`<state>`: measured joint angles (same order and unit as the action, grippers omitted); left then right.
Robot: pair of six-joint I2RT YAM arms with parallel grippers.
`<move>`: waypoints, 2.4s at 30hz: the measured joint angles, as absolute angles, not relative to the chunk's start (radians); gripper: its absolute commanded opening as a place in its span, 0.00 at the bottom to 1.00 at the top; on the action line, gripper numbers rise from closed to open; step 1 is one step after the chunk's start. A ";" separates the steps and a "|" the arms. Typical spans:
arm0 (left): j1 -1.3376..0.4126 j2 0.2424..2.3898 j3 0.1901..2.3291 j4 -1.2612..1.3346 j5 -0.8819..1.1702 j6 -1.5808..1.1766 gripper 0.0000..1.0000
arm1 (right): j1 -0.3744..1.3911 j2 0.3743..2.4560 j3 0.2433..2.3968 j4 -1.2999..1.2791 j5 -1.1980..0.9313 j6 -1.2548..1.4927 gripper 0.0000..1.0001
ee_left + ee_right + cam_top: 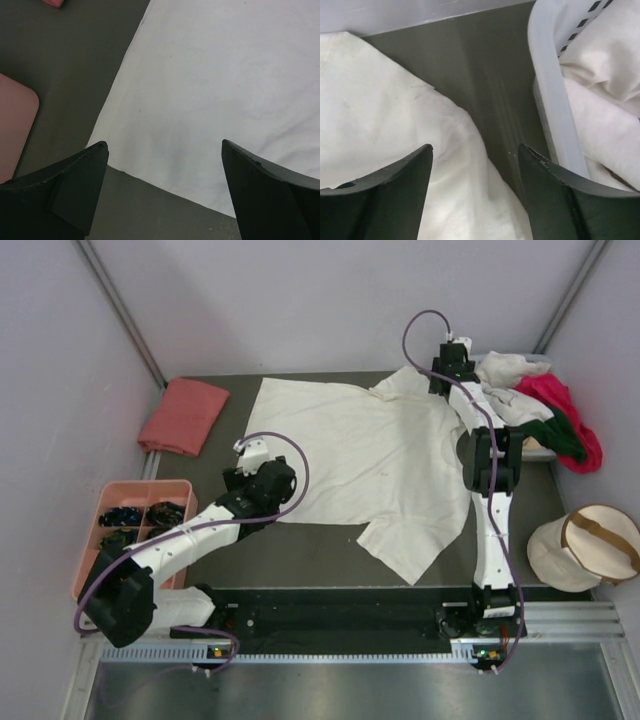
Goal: Fold and stack the t-shirts
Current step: Flatten out the tshirt, then grap the side of the flattened tshirt closest away from the robot with both arms
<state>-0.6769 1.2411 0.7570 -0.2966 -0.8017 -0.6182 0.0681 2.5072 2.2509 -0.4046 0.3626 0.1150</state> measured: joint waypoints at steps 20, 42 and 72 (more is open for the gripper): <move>-0.674 1.242 0.757 -0.290 -0.796 -0.622 0.99 | 0.208 1.847 1.623 -0.207 -0.137 0.300 0.84; -0.671 1.210 0.723 -0.260 -0.752 -0.625 0.99 | 0.811 0.835 0.513 -0.588 0.429 1.000 0.79; -0.670 1.253 0.723 -0.238 -0.699 -0.602 0.99 | 1.267 1.072 0.484 -0.844 0.580 1.657 0.61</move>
